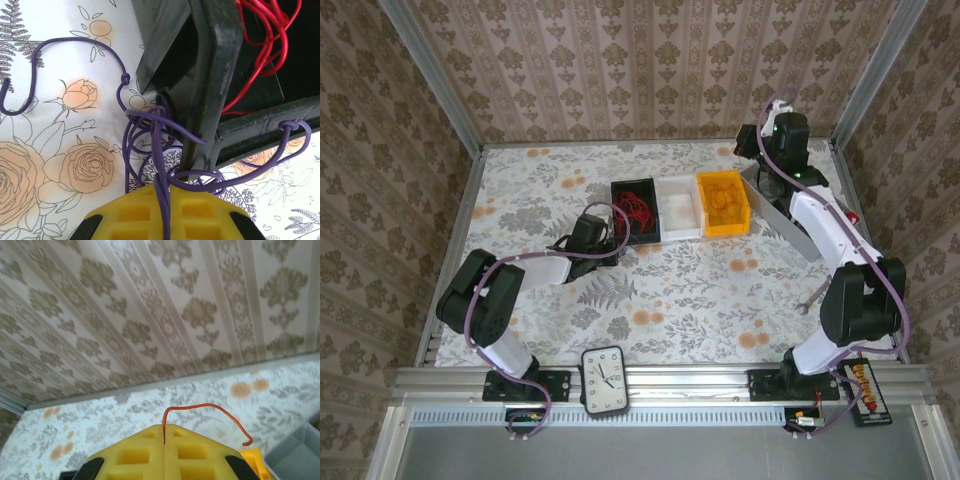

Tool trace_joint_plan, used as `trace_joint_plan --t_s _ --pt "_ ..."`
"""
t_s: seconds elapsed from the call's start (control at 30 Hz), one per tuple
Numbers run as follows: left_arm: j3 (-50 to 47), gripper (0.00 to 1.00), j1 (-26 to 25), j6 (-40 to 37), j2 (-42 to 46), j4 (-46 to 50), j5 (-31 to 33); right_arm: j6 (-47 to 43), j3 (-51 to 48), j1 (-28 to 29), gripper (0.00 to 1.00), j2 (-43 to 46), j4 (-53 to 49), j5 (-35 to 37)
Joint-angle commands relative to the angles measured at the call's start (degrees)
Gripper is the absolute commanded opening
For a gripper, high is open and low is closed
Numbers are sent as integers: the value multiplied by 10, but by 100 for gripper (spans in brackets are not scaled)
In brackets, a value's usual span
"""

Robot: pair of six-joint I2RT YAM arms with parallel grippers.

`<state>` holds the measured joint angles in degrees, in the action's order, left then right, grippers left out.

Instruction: Untangle the cables

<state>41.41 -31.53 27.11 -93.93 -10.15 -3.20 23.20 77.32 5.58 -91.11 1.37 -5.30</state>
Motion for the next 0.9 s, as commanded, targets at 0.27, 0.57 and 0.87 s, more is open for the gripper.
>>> trace_joint_plan --t_s 0.27,0.57,0.87 --pt "3 0 -10 -16 7 0 7 14 -15 18 0 -103 -9 -1" --pt "-6 0 -13 -19 20 -5 14 19 43 28 0 -207 -36 6" --pt "-4 0 -13 -24 26 1 14 31 94 33 1 -265 -86 18"
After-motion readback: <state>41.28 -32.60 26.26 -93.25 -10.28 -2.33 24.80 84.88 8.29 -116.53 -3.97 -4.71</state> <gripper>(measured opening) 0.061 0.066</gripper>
